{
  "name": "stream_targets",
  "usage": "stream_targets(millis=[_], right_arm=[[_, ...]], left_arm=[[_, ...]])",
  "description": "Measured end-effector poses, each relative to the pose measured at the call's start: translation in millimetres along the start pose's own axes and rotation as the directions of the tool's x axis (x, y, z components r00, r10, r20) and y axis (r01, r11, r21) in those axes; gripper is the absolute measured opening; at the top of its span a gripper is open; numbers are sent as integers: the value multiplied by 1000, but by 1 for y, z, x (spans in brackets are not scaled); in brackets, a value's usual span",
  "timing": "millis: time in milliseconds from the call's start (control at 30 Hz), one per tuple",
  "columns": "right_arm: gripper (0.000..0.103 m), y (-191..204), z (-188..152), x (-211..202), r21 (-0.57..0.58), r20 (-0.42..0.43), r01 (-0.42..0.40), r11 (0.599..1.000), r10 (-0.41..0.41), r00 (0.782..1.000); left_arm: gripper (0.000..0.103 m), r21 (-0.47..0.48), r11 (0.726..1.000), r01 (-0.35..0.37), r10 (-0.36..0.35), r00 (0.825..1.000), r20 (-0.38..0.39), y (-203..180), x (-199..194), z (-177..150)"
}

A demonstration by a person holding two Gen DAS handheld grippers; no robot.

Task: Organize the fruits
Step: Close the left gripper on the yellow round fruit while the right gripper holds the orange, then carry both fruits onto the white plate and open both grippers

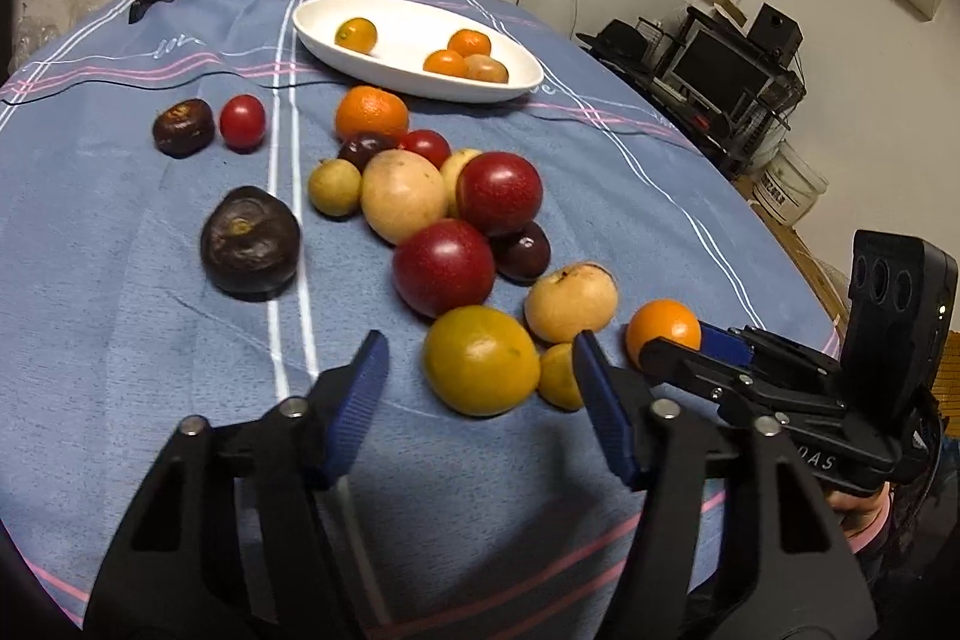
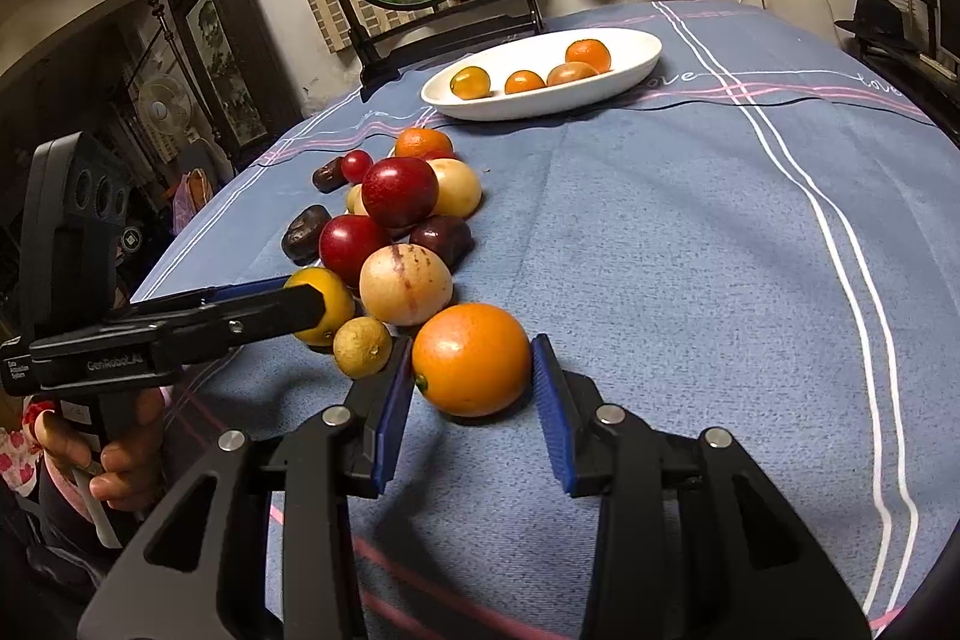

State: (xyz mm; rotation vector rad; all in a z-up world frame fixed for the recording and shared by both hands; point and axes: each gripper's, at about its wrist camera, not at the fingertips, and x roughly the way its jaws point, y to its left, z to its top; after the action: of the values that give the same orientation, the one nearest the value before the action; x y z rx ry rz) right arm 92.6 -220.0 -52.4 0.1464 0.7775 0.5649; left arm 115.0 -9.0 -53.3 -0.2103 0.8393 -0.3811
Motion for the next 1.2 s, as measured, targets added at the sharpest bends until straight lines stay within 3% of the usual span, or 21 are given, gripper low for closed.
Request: stream_targets(millis=[67,367,467,1000,1200], right_arm=[[40,0,0,0,2,2,-4,1000,4,1000],[40,0,0,-1,-5,5,-8,1000,8,1000],[40,1,0,-1,-7,6,-7,1000,7,1000],[40,5,0,-2,-34,11,23,999,-23,1000],[40,15,18,-11,-70,38,9,998,-6,999]], left_arm=[[48,15,1000,-5,6,1000,-21,-4,5,0],[49,-20,1000,-13,13,1000,-27,1,11,3],[42,-29,1000,-7,7,1000,-22,4,11,3],[41,-30,999,-16,17,999,29,5,-4,-4],[41,-9,1000,-4,5,997,81,7,-24,17]])
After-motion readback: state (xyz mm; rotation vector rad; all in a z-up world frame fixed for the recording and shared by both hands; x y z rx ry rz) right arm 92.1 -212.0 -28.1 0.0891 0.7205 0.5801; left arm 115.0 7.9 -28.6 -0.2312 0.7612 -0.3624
